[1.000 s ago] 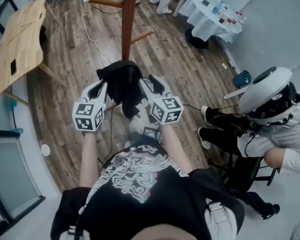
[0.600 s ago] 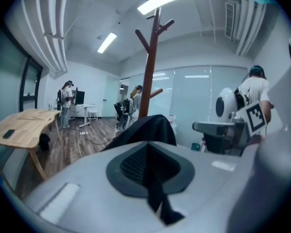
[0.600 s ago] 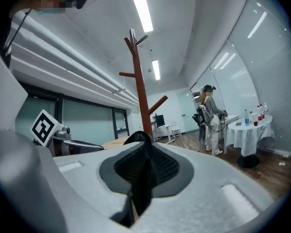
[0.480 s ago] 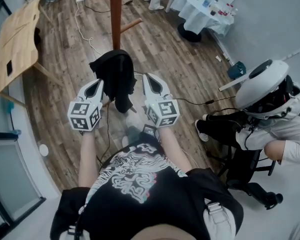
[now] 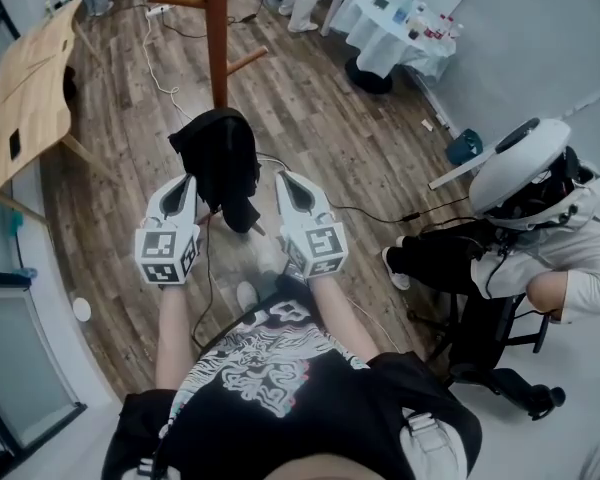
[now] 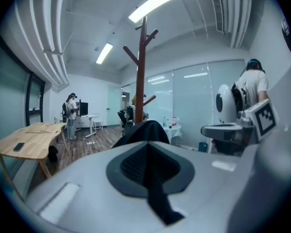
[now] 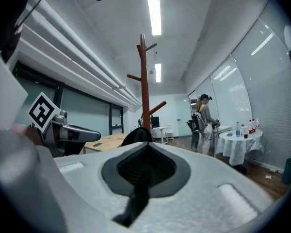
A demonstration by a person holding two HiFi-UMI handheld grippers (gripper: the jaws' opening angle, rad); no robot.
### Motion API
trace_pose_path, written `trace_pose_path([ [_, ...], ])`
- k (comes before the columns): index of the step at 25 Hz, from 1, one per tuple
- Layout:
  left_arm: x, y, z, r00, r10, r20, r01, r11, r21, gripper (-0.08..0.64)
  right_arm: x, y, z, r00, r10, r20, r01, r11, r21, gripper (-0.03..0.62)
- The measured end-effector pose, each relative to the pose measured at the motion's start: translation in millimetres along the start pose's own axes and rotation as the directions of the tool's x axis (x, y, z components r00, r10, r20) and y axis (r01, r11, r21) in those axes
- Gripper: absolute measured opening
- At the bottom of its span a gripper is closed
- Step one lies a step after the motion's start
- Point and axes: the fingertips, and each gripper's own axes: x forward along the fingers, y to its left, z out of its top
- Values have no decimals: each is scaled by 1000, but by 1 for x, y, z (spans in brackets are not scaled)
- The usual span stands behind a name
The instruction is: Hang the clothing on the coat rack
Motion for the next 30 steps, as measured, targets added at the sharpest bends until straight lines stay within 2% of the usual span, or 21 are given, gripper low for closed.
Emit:
trace_pose_path([
  [3, 2, -7, 9, 999, 13, 32, -12, 1000, -29, -11, 1, -1, 9, 999, 33, 15, -32, 999, -20, 0],
  [7, 3, -7, 15, 999, 35, 37, -32, 997, -75, -11, 5, -7, 16, 998, 62, 28, -61, 998, -25, 0],
  [14, 5, 0, 35, 992, 112, 62, -108, 992, -66, -11, 13, -24, 27, 997, 80, 21, -80, 997, -3, 0],
  [20, 14, -17, 30, 991, 120, 53, -116, 991, -69, -11, 9, -26, 24, 991, 130, 17, -130, 991, -1, -2],
  [30, 22, -27, 31, 990, 134, 44, -131, 989, -67, -11, 5, -41, 25, 990, 139, 7, -139, 990, 0, -2],
])
